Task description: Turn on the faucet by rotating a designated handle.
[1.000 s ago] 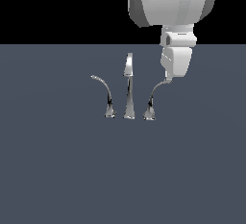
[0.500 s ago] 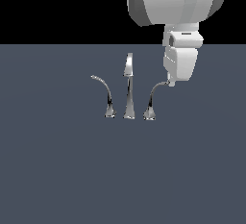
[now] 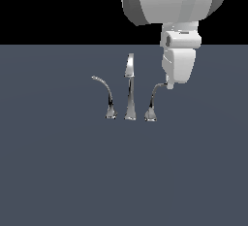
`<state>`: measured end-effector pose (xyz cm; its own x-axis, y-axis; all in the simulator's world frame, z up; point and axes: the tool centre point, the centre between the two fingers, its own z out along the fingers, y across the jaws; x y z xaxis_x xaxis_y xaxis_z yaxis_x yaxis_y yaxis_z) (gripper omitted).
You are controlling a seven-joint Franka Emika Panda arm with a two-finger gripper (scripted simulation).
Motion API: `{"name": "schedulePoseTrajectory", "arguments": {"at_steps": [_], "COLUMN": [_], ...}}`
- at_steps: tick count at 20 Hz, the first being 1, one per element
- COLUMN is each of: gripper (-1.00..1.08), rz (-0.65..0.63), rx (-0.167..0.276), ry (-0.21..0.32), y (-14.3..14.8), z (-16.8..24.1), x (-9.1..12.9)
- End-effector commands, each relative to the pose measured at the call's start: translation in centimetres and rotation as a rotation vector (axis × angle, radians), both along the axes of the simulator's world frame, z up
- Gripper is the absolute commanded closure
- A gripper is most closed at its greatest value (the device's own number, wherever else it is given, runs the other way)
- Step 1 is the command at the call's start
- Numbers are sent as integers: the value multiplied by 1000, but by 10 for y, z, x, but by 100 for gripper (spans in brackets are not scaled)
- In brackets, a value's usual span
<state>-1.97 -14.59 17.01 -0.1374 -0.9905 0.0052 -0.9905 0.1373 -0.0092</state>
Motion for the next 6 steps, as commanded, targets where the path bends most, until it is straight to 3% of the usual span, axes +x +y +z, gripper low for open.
{"name": "schedulePoseTrajectory", "arguments": {"at_steps": [1,6], "gripper": [108,108], "rz": [20,23], "rx": [5,6], "ry": [6,8], "y": [23,43], "z": [0,0], "x": [-4,-11]}}
